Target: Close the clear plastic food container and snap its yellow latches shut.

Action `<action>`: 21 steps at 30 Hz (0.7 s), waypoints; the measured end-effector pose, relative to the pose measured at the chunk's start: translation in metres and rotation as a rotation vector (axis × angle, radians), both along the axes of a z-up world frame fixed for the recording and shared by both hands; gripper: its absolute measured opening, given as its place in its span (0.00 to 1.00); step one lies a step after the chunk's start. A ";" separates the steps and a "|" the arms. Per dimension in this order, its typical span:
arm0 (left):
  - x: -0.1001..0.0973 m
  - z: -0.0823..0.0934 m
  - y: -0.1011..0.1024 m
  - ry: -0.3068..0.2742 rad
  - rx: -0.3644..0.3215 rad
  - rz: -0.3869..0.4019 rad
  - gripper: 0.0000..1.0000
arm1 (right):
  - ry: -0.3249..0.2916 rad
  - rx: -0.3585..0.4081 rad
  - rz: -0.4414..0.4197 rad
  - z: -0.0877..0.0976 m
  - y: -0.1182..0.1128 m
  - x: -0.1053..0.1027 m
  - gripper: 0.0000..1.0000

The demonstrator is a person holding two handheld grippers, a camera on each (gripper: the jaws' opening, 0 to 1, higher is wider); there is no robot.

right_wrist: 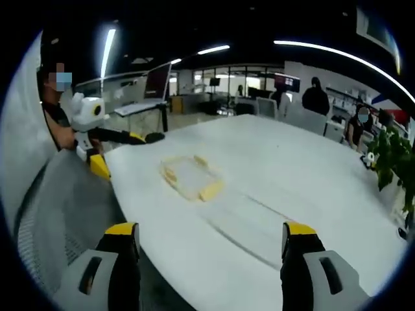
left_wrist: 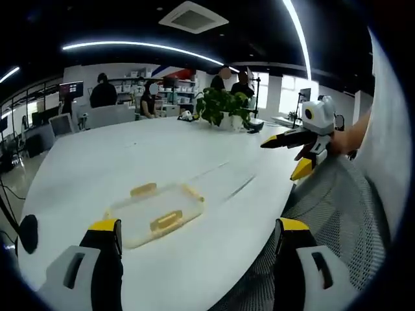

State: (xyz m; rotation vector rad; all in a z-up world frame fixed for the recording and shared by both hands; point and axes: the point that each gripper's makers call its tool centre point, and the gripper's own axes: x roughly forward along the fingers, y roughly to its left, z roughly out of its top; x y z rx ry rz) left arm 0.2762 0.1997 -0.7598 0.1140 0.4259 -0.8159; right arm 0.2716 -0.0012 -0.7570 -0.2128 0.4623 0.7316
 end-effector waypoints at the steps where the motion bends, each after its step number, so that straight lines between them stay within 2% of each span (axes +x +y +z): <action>1: 0.000 0.000 0.000 0.001 -0.002 -0.001 0.99 | 0.000 0.001 0.000 0.000 0.000 0.000 0.91; 21: 0.001 0.000 0.001 -0.007 -0.001 0.002 0.99 | 0.008 -0.002 0.011 -0.003 0.002 -0.002 0.91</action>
